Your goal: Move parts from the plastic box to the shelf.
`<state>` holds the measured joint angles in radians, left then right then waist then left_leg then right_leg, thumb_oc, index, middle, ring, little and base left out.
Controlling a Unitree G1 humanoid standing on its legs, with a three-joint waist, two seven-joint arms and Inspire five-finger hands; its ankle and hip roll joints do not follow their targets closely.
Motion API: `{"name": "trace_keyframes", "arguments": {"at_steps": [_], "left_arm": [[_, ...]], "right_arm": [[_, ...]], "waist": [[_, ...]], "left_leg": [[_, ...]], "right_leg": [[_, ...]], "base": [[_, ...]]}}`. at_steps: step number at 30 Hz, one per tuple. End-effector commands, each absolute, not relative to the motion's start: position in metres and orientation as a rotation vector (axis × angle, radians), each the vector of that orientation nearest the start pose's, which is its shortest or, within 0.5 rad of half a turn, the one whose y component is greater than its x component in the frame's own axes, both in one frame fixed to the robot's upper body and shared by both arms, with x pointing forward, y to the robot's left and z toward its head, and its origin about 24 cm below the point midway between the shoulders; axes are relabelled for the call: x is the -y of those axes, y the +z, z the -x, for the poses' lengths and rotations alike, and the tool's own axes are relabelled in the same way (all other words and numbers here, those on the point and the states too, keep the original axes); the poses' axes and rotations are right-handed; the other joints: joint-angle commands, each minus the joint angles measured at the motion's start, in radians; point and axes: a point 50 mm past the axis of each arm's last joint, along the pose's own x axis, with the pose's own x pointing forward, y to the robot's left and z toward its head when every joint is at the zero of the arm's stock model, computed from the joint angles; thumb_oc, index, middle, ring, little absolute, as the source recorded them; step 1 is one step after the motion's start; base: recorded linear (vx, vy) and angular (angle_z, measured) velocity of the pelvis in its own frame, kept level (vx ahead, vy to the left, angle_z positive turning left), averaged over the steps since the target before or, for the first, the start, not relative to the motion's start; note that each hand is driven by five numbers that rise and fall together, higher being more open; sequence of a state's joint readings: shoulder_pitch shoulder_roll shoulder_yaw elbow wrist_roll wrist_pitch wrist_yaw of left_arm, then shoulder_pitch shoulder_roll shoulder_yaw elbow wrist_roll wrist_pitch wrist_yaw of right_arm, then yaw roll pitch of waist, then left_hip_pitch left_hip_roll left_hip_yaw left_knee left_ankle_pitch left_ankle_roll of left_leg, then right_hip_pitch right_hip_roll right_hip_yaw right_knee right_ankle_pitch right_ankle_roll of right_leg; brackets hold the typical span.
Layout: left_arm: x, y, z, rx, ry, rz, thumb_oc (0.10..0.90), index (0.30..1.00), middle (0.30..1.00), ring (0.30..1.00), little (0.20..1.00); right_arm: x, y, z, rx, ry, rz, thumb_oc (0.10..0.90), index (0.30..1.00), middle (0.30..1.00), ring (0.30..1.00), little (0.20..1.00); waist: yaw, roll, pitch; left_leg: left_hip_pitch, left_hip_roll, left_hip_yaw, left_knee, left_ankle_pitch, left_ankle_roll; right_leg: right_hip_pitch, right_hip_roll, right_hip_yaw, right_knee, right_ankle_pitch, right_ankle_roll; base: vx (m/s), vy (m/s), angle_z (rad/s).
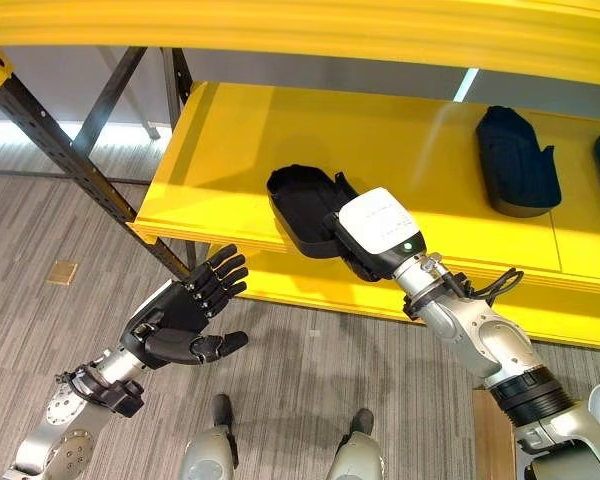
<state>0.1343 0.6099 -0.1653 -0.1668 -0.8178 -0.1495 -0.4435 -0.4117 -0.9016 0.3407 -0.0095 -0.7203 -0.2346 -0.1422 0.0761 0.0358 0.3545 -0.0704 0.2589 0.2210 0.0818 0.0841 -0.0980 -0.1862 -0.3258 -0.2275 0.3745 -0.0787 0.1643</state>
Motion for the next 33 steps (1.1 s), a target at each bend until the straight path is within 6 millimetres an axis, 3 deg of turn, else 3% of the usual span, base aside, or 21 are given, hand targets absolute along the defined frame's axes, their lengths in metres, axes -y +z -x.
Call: {"name": "trace_keyframes", "arguments": {"at_steps": [1, 3, 4, 5, 6, 8, 11, 17, 23, 30, 33], "left_arm": [[-0.175, 0.124, -0.221, 0.331, -0.72, 0.256, 0.9, 1.0, 1.0, 1.0, 1.0], [-0.176, 0.124, -0.221, 0.342, -0.719, 0.277, 0.9, 1.0, 1.0, 1.0, 1.0], [-0.175, 0.124, -0.218, 0.347, -0.722, 0.306, 0.9, 1.0, 1.0, 1.0, 1.0], [-0.173, 0.124, -0.216, 0.349, -0.731, 0.309, 0.9, 1.0, 1.0, 1.0, 1.0], [-0.173, 0.124, -0.215, 0.349, -0.73, 0.31, 0.9, 1.0, 1.0, 1.0, 1.0], [-0.174, 0.121, -0.213, 0.328, -0.715, 0.303, 0.9, 1.0, 1.0, 1.0, 1.0], [-0.169, 0.117, -0.215, 0.294, -0.78, 0.283, 0.9, 1.0, 1.0, 1.0, 1.0], [-0.164, 0.118, -0.219, 0.271, -0.801, 0.297, 0.9, 1.0, 1.0, 1.0, 1.0], [-0.17, 0.116, -0.216, 0.248, -0.775, 0.329, 0.9, 1.0, 1.0, 1.0, 1.0], [-0.168, 0.115, -0.214, 0.237, -0.806, 0.324, 0.9, 1.0, 1.0, 1.0, 1.0], [-0.164, 0.121, -0.216, 0.267, -0.837, 0.31, 0.9, 1.0, 1.0, 1.0, 1.0]], "right_arm": [[0.175, 0.241, -0.292, 0.95, 0.012, 1.474, 0.4, 0.3, 0.3, 0.3, 0.3], [0.176, 0.241, -0.295, 0.951, -0.004, 1.481, 0.4, 0.3, 0.3, 0.3, 0.3], [0.178, 0.242, -0.296, 0.942, -0.026, 1.487, 0.4, 0.3, 0.3, 0.3, 0.3], [0.18, 0.242, -0.297, 0.918, -0.051, 1.484, 0.4, 0.3, 0.3, 0.3, 0.3], [0.181, 0.242, -0.297, 0.913, -0.053, 1.482, 0.4, 0.3, 0.3, 0.3, 0.3], [0.186, 0.242, -0.302, 0.847, -0.042, 1.441, 0.4, 0.3, 0.3, 0.3, 0.3], [0.195, 0.233, -0.307, 0.768, -0.057, 1.373, 0.4, 0.3, 0.3, 0.3, 0.3], [0.205, 0.221, -0.315, 0.712, -0.135, 1.362, 0.4, 0.3, 0.3, 0.3, 0.3], [0.221, 0.221, -0.319, 0.627, -0.246, 1.383, 0.4, 0.3, 0.3, 0.3, 0.3], [0.242, 0.246, -0.324, 0.59, -0.381, 1.447, 0.4, 0.3, 0.3, 0.3, 0.3], [0.245, 0.272, -0.327, 0.632, -0.449, 1.468, 0.4, 0.3, 0.3, 0.3, 0.3]], "waist": [[-0.017, 0.003, -0.049], [-0.013, 0.017, -0.044], [-0.002, 0.03, -0.043], [0.009, 0.039, -0.043], [0.009, 0.04, -0.043], [0.02, 0.031, -0.049], [0.013, 0.028, -0.051], [-0.008, 0.048, -0.065], [-0.005, 0.055, -0.069], [0.021, 0.051, -0.045], [0.035, 0.056, 0.001]], "left_leg": [[-0.008, 0.104, 0.123, 0.272, -0.041, -0.035], [-0.029, 0.096, 0.108, 0.2, -0.01, -0.04], [-0.026, 0.085, 0.08, 0.05, 0.051, -0.055], [-0.04, 0.094, 0.041, 0.015, 0.118, -0.071], [-0.042, 0.096, 0.035, 0.007, 0.126, -0.073], [-0.046, 0.09, -0.017, -0.02, 0.085, -0.061], [-0.024, 0.073, 0.017, -0.026, 0.038, -0.05], [0.027, 0.024, 0.021, -0.043, 0.01, -0.031], [0.046, 0.01, 0.02, -0.032, -0.013, -0.024], [0.023, 0.014, 0.009, -0.01, -0.02, -0.029], [-0.028, 0.016, -0.001, 0.012, -0.019, -0.033]], "right_leg": [[-0.008, 0.046, -0.074, 0.048, -0.059, -0.11], [-0.014, 0.059, -0.061, 0.046, -0.059, -0.104], [-0.004, 0.062, -0.048, 0.023, -0.054, -0.088], [0.001, 0.072, -0.037, 0.005, -0.048, -0.09], [0.003, 0.073, -0.037, 0.004, -0.049, -0.092], [0.004, 0.061, -0.009, 0.028, -0.07, -0.093], [-0.001, 0.048, -0.011, 0.062, -0.078, -0.089], [0.042, 0.03, 0.014, 0.013, -0.047, -0.061], [0.075, 0.021, 0.013, -0.013, -0.042, -0.059], [0.07, 0.026, -0.005, -0.01, -0.047, -0.061], [0.021, 0.027, -0.006, 0.019, -0.051, -0.062]], "base": [[-0.01, -0.011, 0.61], [0.01, 0.14, 0.45], [0.09, 0.29, 0.02], [0.09, 0.26, -0.07], [0.1, 0.21, -0.1], [0.13, 0.219, -0.31], [0.05, 0.142, -0.47], [0.08, 0.104, 0.02], [0.1, 0.044, -0.02], [0.02, -0.042, 0.01], [-0.13, -0.064, -0.02]]}}
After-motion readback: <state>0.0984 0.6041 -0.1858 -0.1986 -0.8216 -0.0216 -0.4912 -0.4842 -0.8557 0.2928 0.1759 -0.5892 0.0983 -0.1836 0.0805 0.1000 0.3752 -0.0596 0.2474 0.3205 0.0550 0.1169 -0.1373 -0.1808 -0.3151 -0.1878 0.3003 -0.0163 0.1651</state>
